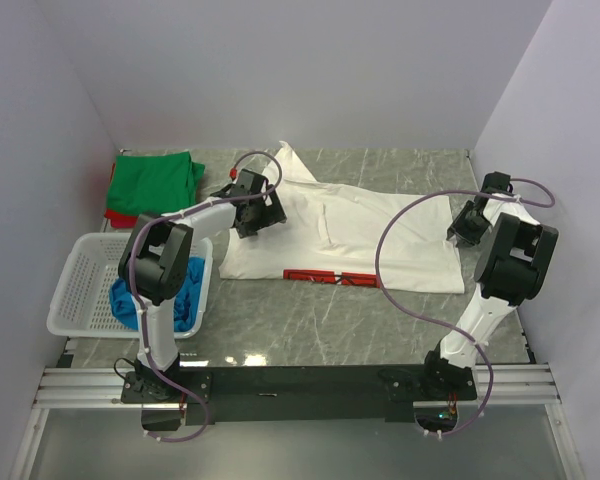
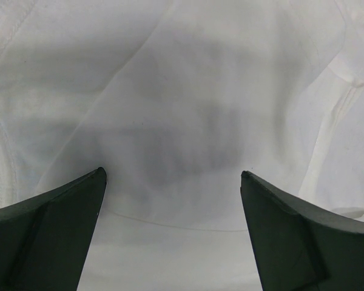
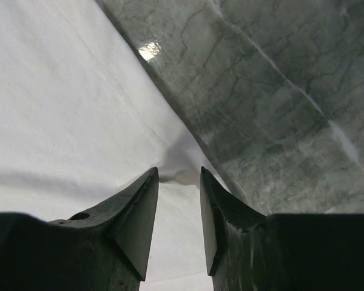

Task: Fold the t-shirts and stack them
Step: Fold the tshirt

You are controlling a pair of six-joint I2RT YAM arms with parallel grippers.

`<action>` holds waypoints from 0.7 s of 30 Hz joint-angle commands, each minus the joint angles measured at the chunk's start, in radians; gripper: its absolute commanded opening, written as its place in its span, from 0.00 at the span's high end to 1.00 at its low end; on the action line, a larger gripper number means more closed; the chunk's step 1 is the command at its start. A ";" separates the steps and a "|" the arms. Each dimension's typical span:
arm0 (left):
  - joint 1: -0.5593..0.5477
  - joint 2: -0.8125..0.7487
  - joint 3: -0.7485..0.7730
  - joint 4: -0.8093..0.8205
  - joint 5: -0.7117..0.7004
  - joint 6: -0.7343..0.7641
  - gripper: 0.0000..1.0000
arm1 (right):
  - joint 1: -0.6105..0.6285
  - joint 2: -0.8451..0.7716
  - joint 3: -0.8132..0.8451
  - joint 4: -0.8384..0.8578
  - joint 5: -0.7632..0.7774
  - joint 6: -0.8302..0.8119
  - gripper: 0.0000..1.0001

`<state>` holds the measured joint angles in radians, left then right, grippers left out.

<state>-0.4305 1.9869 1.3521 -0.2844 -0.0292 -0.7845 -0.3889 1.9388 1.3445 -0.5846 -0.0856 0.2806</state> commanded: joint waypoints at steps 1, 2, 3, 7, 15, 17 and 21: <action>0.006 0.015 -0.034 0.008 0.022 -0.022 0.01 | -0.002 0.014 0.015 0.039 -0.028 -0.017 0.60; 0.007 0.021 -0.036 0.005 0.034 -0.025 0.01 | -0.002 0.017 0.010 0.039 -0.028 -0.017 0.62; 0.009 0.026 -0.036 -0.001 0.032 -0.025 0.01 | -0.002 0.017 0.007 0.039 -0.028 -0.018 0.64; 0.019 0.021 -0.062 -0.004 0.032 -0.033 0.01 | -0.002 0.011 0.001 0.035 -0.017 -0.021 0.74; 0.036 0.016 -0.131 -0.022 0.032 -0.067 0.01 | -0.005 0.012 0.016 0.012 0.027 -0.017 1.00; 0.038 0.013 -0.149 -0.029 -0.011 -0.079 0.01 | -0.008 -0.003 0.013 0.014 0.059 -0.014 1.00; 0.041 0.000 -0.176 -0.045 -0.035 -0.093 0.01 | -0.030 -0.031 0.013 0.017 0.083 -0.004 1.00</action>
<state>-0.4000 1.9450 1.2484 -0.1631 -0.0082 -0.8631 -0.3931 1.9507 1.3415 -0.5758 -0.0635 0.2718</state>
